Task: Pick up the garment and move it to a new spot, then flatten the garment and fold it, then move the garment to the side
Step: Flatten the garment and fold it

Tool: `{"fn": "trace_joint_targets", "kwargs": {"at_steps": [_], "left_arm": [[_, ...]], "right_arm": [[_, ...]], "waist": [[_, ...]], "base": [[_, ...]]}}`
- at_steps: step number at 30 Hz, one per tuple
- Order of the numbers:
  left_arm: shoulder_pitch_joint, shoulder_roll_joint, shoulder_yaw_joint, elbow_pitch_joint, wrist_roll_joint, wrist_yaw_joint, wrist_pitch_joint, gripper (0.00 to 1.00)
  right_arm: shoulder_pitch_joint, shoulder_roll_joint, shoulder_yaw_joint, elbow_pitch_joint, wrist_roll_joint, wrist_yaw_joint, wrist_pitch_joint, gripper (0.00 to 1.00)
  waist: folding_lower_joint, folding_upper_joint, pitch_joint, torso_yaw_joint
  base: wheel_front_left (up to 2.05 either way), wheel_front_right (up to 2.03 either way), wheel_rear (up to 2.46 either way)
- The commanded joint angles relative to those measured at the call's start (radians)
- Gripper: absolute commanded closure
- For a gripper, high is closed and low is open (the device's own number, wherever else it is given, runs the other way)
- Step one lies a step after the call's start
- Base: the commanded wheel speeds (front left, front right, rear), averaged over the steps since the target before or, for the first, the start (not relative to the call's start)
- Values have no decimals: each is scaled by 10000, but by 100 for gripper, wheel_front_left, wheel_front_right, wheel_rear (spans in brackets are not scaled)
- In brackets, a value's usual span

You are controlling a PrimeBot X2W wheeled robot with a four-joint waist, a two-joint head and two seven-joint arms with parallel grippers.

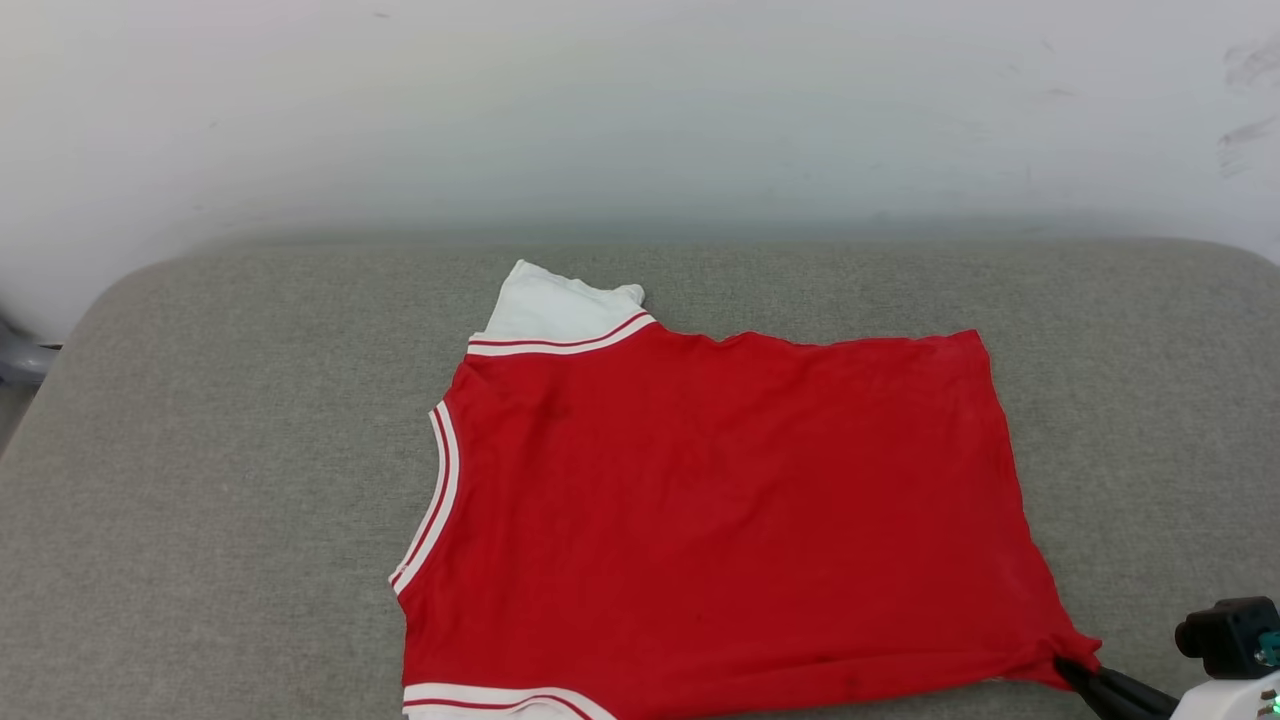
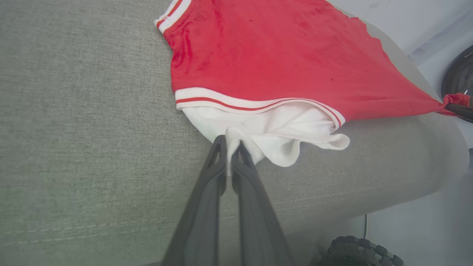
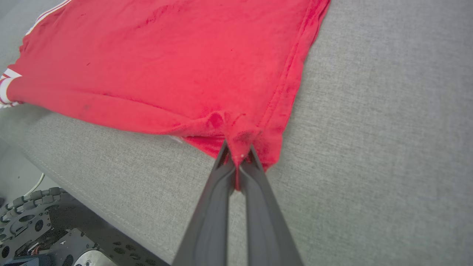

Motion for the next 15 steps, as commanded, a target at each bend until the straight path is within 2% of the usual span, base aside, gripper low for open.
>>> {"fn": "trace_joint_targets", "kwargs": {"at_steps": [1, 10, 15], "left_arm": [[-31, 80, 46, -25, 58, 50, -14, 100], [-1527, 146, -38, 213, 907, 12, -273, 100], [-2853, 208, -78, 586, 1253, -311, -144, 100]], "right_arm": [[199, 75, -160, -52, -15, -15, 47, 100], [431, 735, -1248, -435, -518, -13, 279, 100], [51, 901, -1731, -764, -633, -13, 560, 100]], "waist": [[2, -1, 3, 33], [2, -1, 172, 173], [2, -1, 509, 128]], "base": [[0, 0, 0], [0, 0, 0], [0, 0, 0]]}}
